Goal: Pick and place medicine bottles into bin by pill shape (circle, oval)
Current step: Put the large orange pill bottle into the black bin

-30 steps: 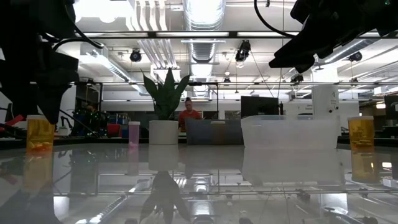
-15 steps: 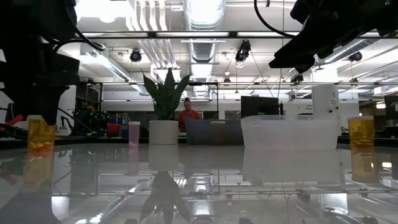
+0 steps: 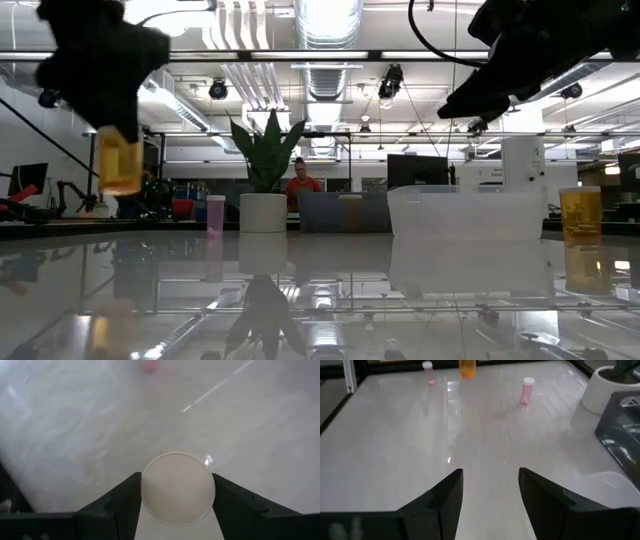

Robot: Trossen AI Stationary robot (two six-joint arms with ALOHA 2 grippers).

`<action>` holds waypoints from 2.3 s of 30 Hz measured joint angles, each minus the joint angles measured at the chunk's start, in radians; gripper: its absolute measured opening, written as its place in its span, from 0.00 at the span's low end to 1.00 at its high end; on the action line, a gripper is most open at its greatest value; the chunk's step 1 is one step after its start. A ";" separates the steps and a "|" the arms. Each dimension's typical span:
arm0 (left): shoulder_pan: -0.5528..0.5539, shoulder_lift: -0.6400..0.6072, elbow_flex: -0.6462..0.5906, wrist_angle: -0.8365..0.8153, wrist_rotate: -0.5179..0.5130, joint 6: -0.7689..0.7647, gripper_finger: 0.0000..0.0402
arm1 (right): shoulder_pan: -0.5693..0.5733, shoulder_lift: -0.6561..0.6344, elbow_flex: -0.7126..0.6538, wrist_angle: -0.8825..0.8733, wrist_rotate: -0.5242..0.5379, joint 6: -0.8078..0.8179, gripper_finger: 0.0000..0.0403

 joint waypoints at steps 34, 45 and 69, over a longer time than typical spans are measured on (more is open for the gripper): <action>0.508 0.677 0.934 0.187 0.094 1.260 0.48 | -0.003 -0.271 -0.001 -0.055 -0.051 -0.209 0.41; 0.726 0.773 0.932 0.342 0.097 1.261 0.48 | -0.003 -0.269 0.000 -0.059 -0.050 -0.220 0.36; 0.796 0.840 0.903 0.398 0.075 1.262 0.48 | -0.003 -0.268 0.000 -0.059 -0.043 -0.224 0.35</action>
